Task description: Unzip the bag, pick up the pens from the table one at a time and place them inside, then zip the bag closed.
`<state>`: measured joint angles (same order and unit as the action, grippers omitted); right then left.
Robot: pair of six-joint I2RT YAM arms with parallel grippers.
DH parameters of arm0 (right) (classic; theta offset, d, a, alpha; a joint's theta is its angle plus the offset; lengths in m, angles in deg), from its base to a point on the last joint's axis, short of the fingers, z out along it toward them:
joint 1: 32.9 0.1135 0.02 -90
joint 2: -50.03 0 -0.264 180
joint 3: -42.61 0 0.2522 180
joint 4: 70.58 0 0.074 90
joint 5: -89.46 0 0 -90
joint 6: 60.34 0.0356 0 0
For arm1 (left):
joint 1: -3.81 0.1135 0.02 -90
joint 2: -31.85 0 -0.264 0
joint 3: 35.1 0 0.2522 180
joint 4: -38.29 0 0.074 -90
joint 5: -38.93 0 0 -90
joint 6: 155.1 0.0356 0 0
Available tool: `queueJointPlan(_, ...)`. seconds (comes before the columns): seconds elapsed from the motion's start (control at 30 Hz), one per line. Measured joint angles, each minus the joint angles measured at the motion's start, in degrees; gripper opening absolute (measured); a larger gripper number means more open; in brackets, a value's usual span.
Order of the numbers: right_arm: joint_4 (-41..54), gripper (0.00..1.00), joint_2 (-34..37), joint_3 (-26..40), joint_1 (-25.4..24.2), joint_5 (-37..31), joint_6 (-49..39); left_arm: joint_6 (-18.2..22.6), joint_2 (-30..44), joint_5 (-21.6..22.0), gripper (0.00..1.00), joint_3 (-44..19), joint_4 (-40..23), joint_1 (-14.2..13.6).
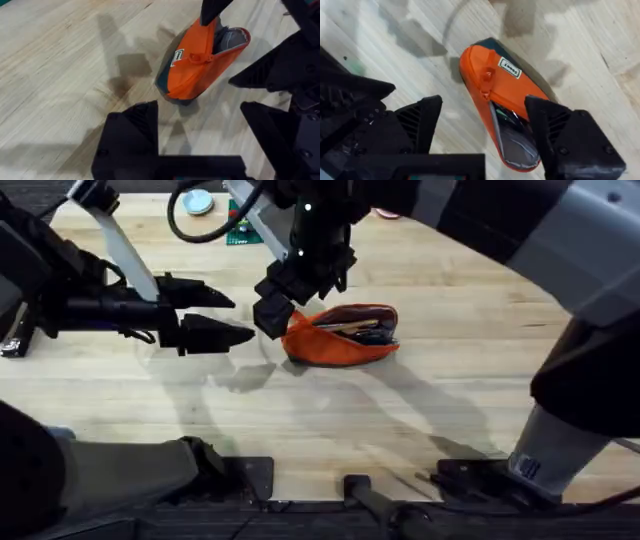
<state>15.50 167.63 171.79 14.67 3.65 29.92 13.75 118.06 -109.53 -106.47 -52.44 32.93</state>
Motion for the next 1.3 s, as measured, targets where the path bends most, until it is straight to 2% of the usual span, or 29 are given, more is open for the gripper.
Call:
queueJointPlan(0.37,-0.78,0.972,2.41,0.0,0.0,0.11,0.04,0.02,0.0,0.0,0.994,0.01,-0.02,0.0)
queueJointPlan(1.03,-4.16,0.903,2.41,0.0,0.0,0.08,1.45,0.0,0.0,-0.01,0.995,0.01,-0.02,0.0)
queueJointPlan(1.3,-4.2,0.899,2.43,0.0,0.0,-3.09,2.95,0.0,0.0,0.0,0.995,0.01,0.0,0.0)
